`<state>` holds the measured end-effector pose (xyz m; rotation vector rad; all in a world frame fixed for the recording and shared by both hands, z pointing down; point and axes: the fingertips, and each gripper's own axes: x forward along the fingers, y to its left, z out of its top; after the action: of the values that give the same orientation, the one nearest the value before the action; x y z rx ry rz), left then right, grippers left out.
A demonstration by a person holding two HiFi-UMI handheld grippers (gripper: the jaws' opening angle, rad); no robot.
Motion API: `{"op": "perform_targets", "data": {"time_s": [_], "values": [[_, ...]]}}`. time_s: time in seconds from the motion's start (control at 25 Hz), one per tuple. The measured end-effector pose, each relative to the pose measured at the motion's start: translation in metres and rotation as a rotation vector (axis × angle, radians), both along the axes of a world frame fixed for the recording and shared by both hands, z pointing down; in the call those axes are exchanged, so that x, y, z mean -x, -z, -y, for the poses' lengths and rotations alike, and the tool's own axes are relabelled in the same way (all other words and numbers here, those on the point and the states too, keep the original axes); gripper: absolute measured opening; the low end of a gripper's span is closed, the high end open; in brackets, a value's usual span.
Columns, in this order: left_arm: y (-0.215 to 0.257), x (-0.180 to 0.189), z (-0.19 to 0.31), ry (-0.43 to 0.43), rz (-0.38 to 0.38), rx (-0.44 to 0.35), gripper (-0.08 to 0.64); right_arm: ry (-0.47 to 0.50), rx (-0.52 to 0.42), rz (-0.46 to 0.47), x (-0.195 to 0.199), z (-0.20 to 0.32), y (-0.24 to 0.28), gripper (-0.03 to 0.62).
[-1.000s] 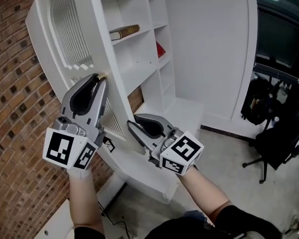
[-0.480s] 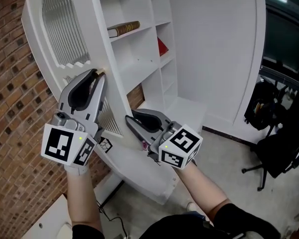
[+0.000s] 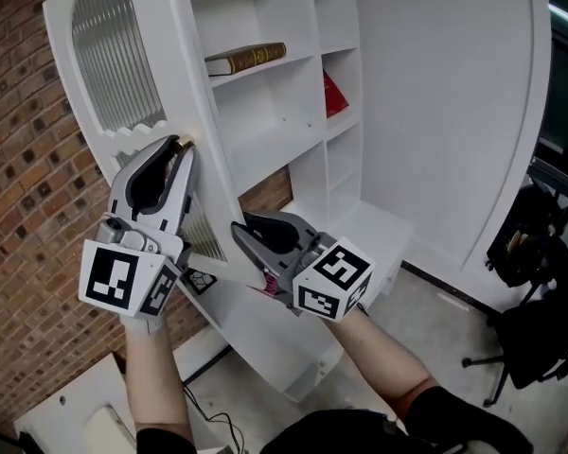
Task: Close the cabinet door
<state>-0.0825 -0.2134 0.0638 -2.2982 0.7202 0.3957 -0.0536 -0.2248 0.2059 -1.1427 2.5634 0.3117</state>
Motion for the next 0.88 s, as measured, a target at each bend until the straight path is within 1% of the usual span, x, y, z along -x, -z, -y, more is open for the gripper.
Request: {"op": "perform_targets", "data": {"time_s": [0.24,0.4,0.64,0.76,0.88], "values": [[0.001,-0.019,0.020,0.119,-0.016,0.007,0.077,0.103,0.026,0.006,-0.019,0.023,0.000,0.072],[0.000,-0.029,0.029,0.164,-0.017,0.018,0.077,0.144,0.022,0.019,-0.028,0.033,0.000,0.072],[0.001,-0.040,0.045,0.195,0.006,0.001,0.077,0.153,0.021,0.027,-0.037,0.051,0.002,0.074],[0.001,-0.044,0.055,0.183,0.003,0.006,0.077,0.142,0.019,0.025,-0.041,0.062,0.001,0.075],[0.006,-0.056,0.061,0.140,-0.008,-0.029,0.078,0.136,0.024,0.021,-0.047,0.077,0.001,0.080]]}}
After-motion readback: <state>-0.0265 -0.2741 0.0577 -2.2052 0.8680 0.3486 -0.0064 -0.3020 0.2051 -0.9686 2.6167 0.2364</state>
